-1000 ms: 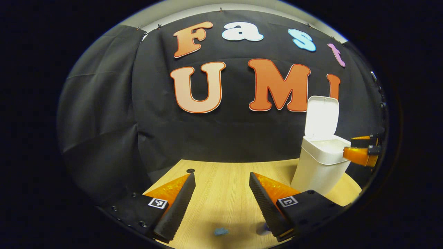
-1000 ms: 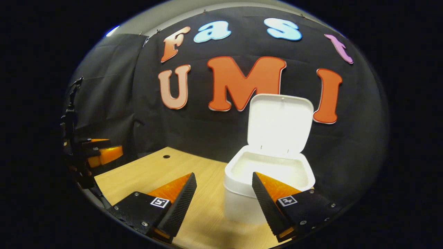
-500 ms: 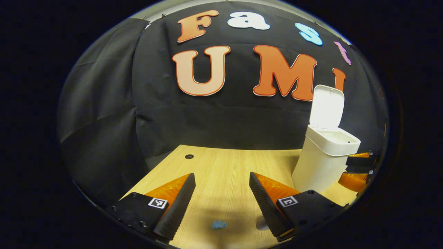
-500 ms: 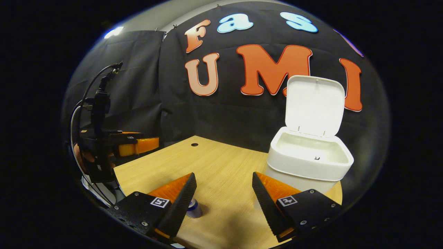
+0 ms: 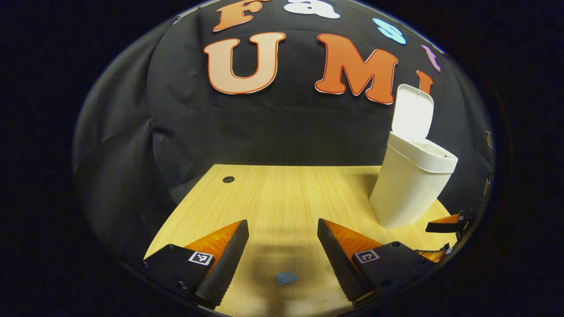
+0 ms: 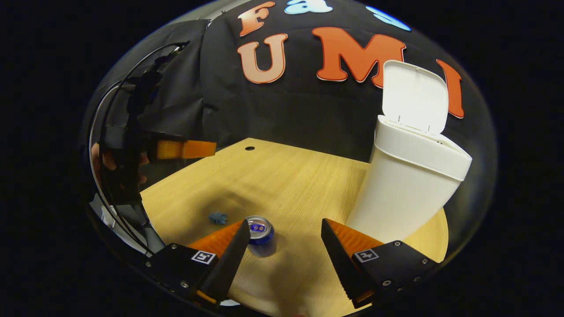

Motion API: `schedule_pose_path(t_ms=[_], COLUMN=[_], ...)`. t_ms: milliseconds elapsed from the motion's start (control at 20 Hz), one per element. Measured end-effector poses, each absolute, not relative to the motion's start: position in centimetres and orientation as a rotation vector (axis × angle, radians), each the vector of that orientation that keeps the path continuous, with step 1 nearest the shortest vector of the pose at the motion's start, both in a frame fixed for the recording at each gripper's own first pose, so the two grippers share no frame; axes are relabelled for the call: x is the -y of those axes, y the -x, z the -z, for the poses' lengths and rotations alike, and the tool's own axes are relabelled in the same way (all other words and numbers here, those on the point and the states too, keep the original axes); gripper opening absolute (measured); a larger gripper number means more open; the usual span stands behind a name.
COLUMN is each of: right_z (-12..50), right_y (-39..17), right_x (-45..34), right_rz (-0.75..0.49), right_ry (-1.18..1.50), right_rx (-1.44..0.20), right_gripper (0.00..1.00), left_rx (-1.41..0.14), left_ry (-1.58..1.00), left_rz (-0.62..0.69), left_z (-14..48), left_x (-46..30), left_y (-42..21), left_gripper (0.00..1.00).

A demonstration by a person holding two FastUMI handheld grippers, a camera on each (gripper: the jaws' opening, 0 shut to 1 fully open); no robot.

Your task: Press the lid of the desktop garbage bin to open it, pick up the crumpled paper on the desktop and throw it into the bin, then pick up the pop can on the desktop and drop it into the bin, and finally close the garbage bin lid.

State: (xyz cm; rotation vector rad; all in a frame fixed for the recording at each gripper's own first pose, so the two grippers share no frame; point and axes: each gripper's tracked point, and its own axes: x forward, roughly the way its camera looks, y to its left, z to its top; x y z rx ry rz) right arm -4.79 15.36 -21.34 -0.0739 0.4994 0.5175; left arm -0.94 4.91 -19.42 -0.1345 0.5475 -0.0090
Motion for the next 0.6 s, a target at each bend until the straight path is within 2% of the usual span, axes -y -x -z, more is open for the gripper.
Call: schedule_pose_path(t_ms=[300,600], right_z=[24.5,27.4], right_y=[5.8,6.5], right_x=[-17.0,-18.3], right_rz=[-0.502,-0.509], right_ry=[0.071,0.04], right_rx=[-0.539,-0.581], right_gripper=[0.98,0.98], left_rx=[-0.664,-0.901], left_ry=[0.136,0.085], left_rz=[0.084,0.131], left_z=[23.5,30.1], left_x=[-4.5,-3.8], left_y=[1.7,4.8], left_gripper=[1.0,0.98])
